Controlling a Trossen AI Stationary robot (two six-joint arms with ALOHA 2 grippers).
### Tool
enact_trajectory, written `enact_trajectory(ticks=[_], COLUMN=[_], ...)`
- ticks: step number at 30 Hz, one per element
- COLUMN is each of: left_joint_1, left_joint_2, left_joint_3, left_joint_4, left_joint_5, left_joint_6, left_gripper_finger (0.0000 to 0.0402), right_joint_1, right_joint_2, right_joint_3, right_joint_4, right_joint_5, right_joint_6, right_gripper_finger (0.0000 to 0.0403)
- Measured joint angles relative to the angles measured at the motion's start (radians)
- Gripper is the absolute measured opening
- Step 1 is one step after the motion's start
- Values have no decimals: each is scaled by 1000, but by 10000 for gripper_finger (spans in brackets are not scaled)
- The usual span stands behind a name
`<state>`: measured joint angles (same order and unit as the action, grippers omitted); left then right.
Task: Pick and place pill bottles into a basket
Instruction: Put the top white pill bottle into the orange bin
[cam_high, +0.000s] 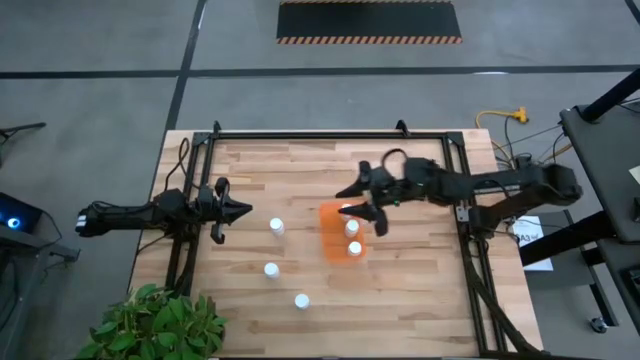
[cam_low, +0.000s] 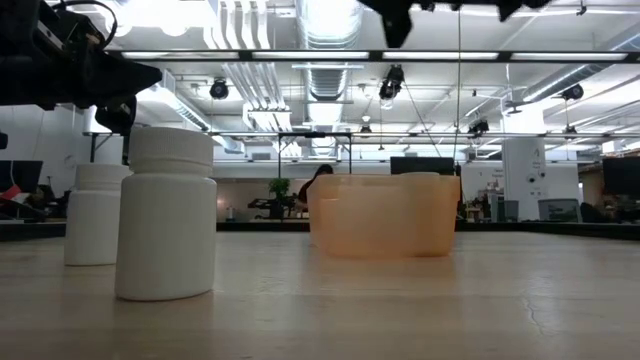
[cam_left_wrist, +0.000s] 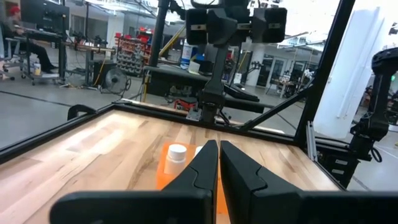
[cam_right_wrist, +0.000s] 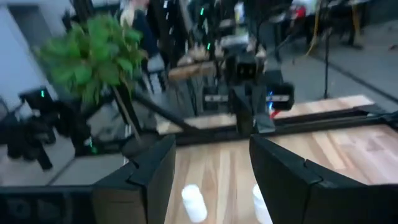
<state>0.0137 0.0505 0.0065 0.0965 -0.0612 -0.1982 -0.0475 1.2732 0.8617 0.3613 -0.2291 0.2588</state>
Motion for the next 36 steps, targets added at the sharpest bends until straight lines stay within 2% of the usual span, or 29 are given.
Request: enact_trajectory(ticks=[6, 10, 15, 24, 29, 36], left_joint_1=[0, 0, 0, 0, 0, 0], left_joint_2=[1, 0, 1, 1, 1, 1], left_joint_3=[0, 0, 0, 0, 0, 0], left_joint_4=[0, 1, 0, 0, 0, 0], left_joint_5=[0, 0, 0, 0, 0, 0], left_joint_6=[0, 0, 0, 0, 0, 0], left_gripper_finger=[0, 0, 0, 0, 0, 0], right_joint_1=[33, 55, 104, 164, 166, 166], right_joint_2=[-210, -359, -546, -773, -888, -1086], right_joint_3=[-200, -293, -404, -550, -644, -779], right_joint_4=[89, 95, 198, 199, 250, 404], right_joint_5=[39, 133, 257, 263, 342, 281], right_joint_6=[36, 51, 0, -19, -22, -66], right_gripper_finger=[194, 194, 194, 194, 194, 194])
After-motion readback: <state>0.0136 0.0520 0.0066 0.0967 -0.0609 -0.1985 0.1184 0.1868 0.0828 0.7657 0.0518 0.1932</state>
